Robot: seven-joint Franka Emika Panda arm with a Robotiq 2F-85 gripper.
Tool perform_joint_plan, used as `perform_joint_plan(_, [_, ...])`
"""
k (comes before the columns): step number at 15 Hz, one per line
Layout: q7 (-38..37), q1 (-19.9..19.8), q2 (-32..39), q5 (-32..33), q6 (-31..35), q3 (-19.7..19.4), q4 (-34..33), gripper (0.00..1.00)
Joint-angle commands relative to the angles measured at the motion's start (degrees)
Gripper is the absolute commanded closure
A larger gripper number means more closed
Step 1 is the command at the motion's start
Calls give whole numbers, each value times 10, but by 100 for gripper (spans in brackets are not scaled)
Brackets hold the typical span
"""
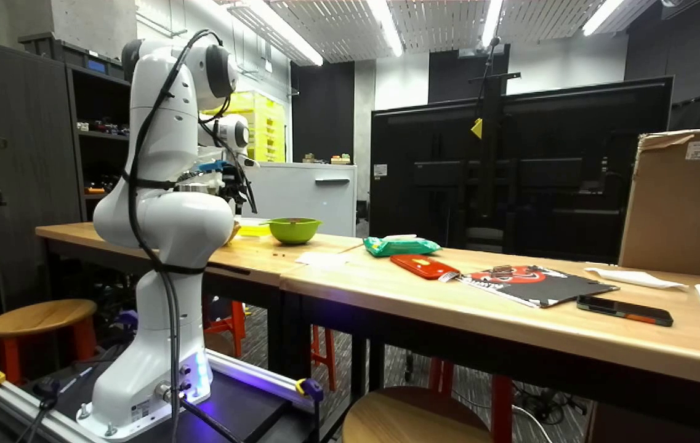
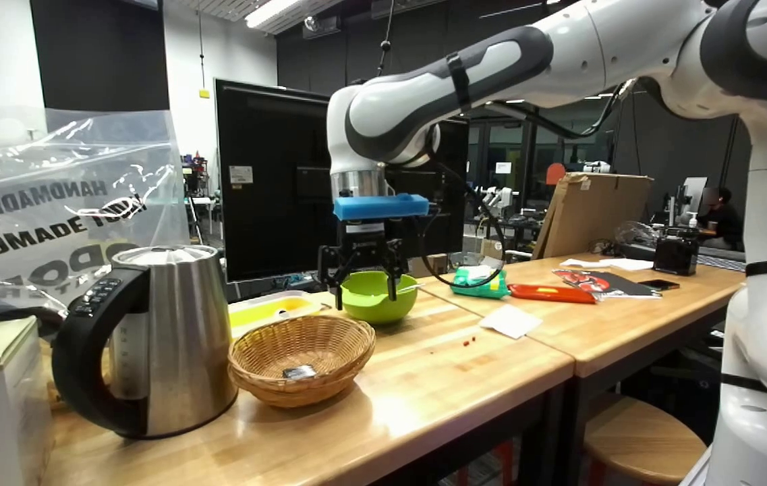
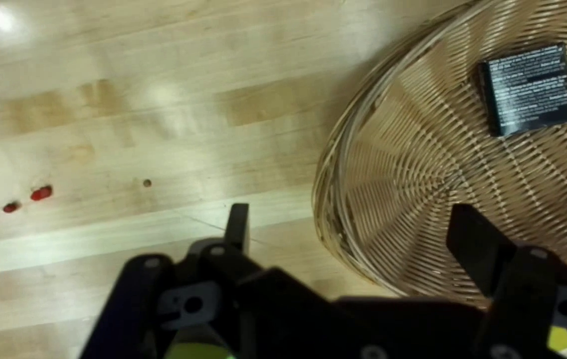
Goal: Wipe the table with the piece of tissue
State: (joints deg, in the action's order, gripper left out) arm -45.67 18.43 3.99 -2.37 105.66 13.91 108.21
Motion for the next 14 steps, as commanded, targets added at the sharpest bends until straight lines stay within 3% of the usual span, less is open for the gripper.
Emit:
perform_joint_plan(1, [-42, -17, -87, -19, 40, -4, 109, 0])
perform_joint_plan(8, [-82, -62, -230, -73, 178, -10, 329, 0])
perform_joint_plan(14, [-125, -91, -324, -107, 264, -6, 458, 0])
